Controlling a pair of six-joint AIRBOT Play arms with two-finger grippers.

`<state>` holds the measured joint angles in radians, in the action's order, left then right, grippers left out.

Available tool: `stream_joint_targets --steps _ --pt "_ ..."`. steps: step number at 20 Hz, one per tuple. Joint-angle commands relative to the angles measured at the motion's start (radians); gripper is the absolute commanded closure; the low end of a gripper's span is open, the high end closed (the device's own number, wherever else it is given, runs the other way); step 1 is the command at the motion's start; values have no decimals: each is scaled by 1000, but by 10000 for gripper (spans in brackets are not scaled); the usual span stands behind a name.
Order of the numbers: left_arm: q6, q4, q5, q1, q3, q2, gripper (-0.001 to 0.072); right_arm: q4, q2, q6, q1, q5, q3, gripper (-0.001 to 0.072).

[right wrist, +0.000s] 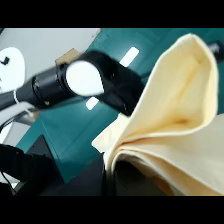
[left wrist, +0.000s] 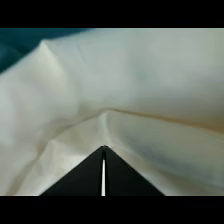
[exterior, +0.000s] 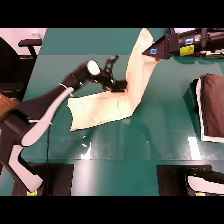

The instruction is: Fold the shirts.

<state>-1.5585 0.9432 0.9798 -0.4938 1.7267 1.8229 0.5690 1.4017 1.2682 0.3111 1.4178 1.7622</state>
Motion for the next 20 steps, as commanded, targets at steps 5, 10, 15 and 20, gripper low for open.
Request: stream_joint_targets --steps 5,10,15,20 --pt "7 201 134 294 101 -259 683 -2 129 -38 333 -216 4 694" --pt "23 280 261 474 101 -409 683 -1 322 -135 590 -388 5 172" --pt "31 288 325 532 101 -447 683 119 333 -110 520 -274 -14 228" --pt "40 280 347 529 101 -445 683 257 191 -32 244 -251 -275 229"
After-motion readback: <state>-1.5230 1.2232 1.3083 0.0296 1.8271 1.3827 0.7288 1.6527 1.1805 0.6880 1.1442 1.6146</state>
